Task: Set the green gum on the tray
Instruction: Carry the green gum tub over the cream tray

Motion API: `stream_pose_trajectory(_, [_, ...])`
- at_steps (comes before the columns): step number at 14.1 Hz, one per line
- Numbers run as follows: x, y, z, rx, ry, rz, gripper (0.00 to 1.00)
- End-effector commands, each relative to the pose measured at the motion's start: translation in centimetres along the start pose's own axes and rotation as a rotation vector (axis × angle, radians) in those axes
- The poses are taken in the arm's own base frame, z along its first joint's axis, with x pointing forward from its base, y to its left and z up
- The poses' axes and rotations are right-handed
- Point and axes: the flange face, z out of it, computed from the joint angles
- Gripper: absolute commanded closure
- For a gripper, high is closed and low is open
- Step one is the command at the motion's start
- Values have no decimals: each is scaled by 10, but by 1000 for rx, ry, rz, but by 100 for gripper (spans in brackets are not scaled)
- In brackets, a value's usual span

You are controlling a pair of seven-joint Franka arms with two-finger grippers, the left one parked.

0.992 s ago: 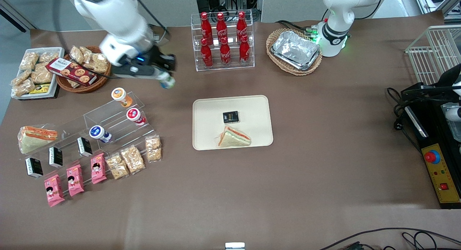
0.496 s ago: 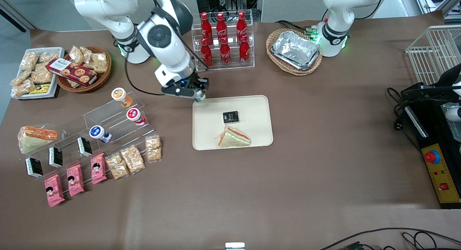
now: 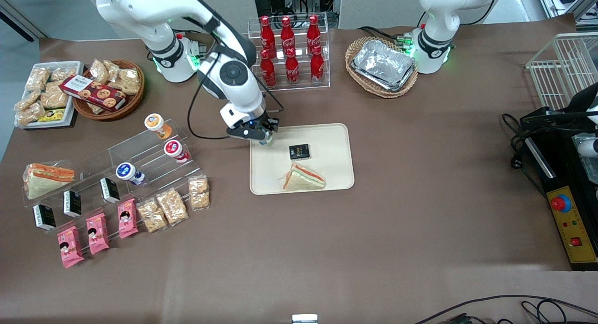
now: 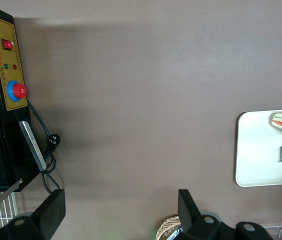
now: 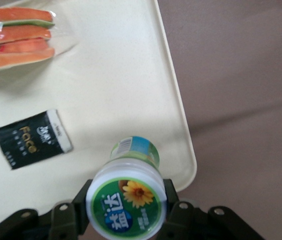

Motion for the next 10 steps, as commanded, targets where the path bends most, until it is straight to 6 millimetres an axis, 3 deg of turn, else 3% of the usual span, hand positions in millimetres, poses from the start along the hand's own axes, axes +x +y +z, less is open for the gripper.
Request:
stream_pose_trajectory(1, [2, -10, 28, 12, 12, 2, 90])
stream_pose_trajectory(3, [3, -9, 33, 13, 5, 3, 84])
stream_pose_trajectory(4, [6, -6, 37, 9, 0, 11, 61])
stream_pose_trajectory(5, [8, -4, 41, 6, -8, 17, 23])
stream_pose_trajectory(9, [10, -3, 43, 5, -11, 22, 0])
stream_pose_trajectory(10, [11, -2, 42, 5, -8, 19, 0])
